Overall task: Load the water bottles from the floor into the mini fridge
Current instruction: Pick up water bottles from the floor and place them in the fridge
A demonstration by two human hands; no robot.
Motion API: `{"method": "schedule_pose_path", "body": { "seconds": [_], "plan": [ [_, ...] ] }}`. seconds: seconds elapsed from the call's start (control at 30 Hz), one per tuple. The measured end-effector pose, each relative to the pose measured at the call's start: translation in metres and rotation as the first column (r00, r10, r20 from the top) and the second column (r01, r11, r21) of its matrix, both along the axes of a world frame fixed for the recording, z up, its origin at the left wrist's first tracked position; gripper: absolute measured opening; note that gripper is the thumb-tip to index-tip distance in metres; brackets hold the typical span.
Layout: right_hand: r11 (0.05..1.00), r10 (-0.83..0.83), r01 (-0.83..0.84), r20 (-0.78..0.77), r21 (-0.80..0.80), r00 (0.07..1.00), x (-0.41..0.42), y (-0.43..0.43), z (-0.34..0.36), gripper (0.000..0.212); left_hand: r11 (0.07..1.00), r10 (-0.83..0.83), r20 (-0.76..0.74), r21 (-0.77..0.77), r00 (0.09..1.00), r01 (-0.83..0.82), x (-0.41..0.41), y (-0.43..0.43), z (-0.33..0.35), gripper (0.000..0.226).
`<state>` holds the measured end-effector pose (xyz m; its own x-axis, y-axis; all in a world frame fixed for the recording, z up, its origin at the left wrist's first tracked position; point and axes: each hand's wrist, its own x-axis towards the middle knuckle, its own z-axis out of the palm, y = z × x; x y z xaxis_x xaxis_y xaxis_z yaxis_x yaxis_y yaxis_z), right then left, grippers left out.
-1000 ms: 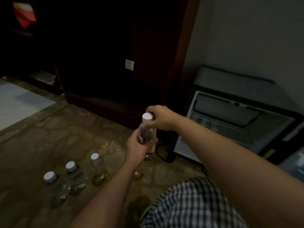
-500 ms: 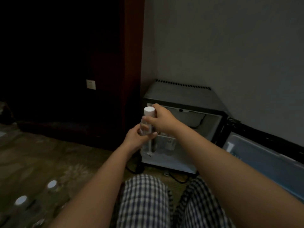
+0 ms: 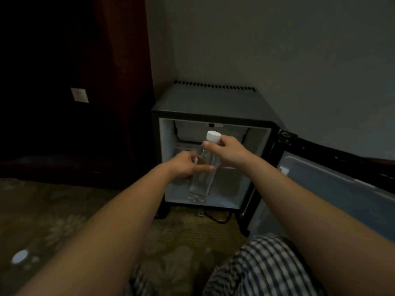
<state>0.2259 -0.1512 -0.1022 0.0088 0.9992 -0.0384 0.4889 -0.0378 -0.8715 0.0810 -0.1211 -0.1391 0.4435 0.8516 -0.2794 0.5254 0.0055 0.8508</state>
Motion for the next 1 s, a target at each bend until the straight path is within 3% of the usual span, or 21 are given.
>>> {"method": "schedule_pose_path", "body": {
  "seconds": [0.13,0.33,0.47,0.7,0.83,1.0],
  "plan": [
    [0.999,-0.005,0.01,0.088,-0.053,0.996,0.023,0.017,-0.034,0.035,0.999,-0.029,0.003,-0.03,1.0,0.029,0.02,0.018,-0.035,0.054],
    [0.999,-0.031,0.028,0.192,0.014,0.981,0.044,0.041,-0.094,0.027,1.0,-0.001,0.032,-0.02,0.999,0.001,0.048,0.034,-0.091,0.048],
    [0.996,-0.09,0.093,0.175,-0.008,0.98,0.056,0.058,-0.141,0.025,1.0,0.007,-0.037,-0.029,0.999,-0.008,0.065,0.046,-0.135,0.061],
    [0.984,-0.164,0.172,0.133,-0.048,0.977,0.068,0.075,-0.205,0.031,0.989,0.081,-0.032,-0.124,0.996,-0.084,0.09,0.066,-0.202,0.046],
    [0.965,-0.23,0.247,0.17,-0.085,0.958,0.072,0.091,-0.231,0.03,0.995,0.068,-0.1,-0.068,0.993,-0.075,0.095,0.083,-0.23,0.042],
    [0.934,-0.294,0.33,0.226,-0.137,0.929,0.075,0.114,-0.252,0.034,0.985,0.142,-0.062,-0.089,0.988,-0.147,0.108,0.104,-0.25,0.035]
  ]
}}
